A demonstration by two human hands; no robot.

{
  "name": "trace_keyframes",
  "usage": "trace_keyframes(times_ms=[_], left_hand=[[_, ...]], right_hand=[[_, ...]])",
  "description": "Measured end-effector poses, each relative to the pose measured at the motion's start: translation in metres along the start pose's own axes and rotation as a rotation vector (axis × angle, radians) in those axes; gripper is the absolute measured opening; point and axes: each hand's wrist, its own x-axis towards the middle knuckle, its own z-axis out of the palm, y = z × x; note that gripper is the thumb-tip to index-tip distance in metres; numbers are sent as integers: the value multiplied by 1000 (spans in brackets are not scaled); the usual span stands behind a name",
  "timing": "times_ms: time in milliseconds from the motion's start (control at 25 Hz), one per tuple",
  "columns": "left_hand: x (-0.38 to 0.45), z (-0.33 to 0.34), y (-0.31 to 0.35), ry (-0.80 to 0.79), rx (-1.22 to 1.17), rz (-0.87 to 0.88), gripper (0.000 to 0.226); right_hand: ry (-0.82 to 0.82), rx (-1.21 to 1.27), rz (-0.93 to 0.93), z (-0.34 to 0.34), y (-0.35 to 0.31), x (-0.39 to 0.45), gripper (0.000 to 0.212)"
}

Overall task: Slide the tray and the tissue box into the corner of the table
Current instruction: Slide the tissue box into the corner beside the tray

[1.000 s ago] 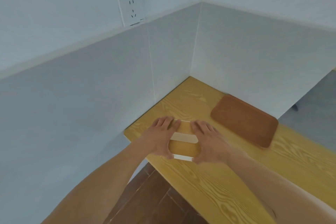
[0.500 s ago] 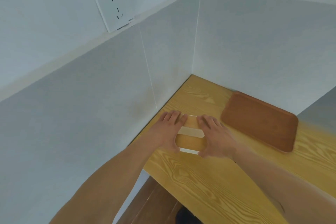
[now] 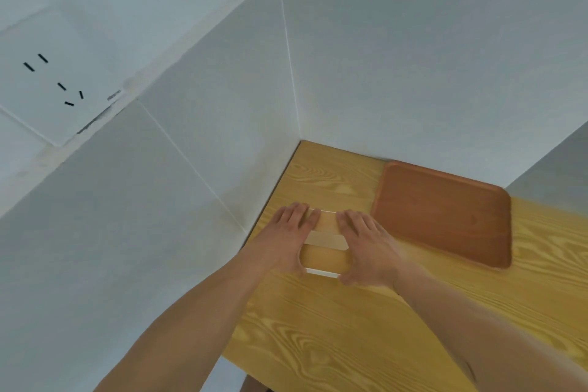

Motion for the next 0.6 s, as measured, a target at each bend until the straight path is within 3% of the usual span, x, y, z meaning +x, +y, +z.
trace_keyframes(times_ms=[320,600], left_hand=[[68,-6,-47,-64,31,99,127],[120,-27,-86,-150,64,58,134]], right_hand=[[-33,32,141,5,10,60,131],[-31,54,189,4,19,127,129]])
